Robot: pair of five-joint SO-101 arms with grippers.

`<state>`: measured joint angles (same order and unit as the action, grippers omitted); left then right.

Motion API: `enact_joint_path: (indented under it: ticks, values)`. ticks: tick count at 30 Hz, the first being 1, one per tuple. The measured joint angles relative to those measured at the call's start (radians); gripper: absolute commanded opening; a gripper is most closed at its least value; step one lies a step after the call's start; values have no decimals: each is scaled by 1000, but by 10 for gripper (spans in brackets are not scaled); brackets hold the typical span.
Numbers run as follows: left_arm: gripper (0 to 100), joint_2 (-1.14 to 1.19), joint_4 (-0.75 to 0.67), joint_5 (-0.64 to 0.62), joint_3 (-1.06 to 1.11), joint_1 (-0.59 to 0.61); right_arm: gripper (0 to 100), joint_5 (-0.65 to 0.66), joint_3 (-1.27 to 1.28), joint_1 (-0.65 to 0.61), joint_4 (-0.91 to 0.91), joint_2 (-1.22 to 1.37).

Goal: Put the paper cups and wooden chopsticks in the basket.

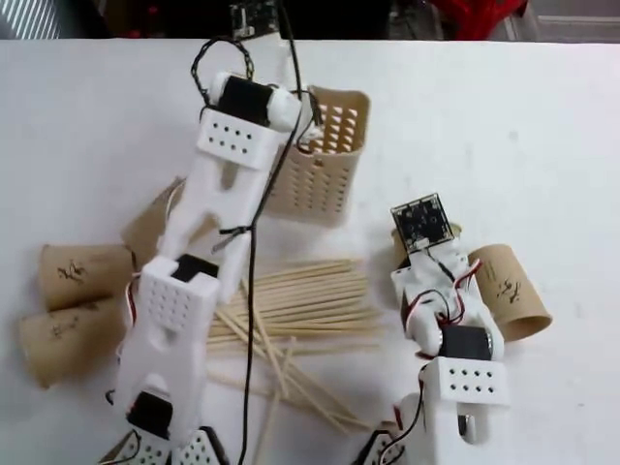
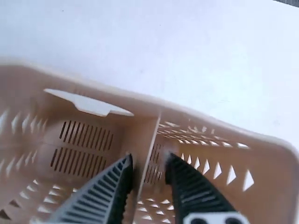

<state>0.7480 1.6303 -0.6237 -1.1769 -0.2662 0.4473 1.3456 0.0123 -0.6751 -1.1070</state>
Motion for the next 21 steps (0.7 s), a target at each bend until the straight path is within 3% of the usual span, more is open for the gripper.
enact_joint_path:
  ticks: [9, 14, 18, 21]
  values:
    - [168, 2, 75, -20, -394, -5, 17, 0, 0, 0, 0, 0]
    - [168, -89, 49, 100, -436, 38, 18, 2, 12, 0, 43, 0]
    - [168, -218, 40, 195, -453, 150, 18, 3, 14, 3, 57, -2]
    - [168, -313, 124, 316, -451, 250, 18, 14, 8, 55, 28, -55]
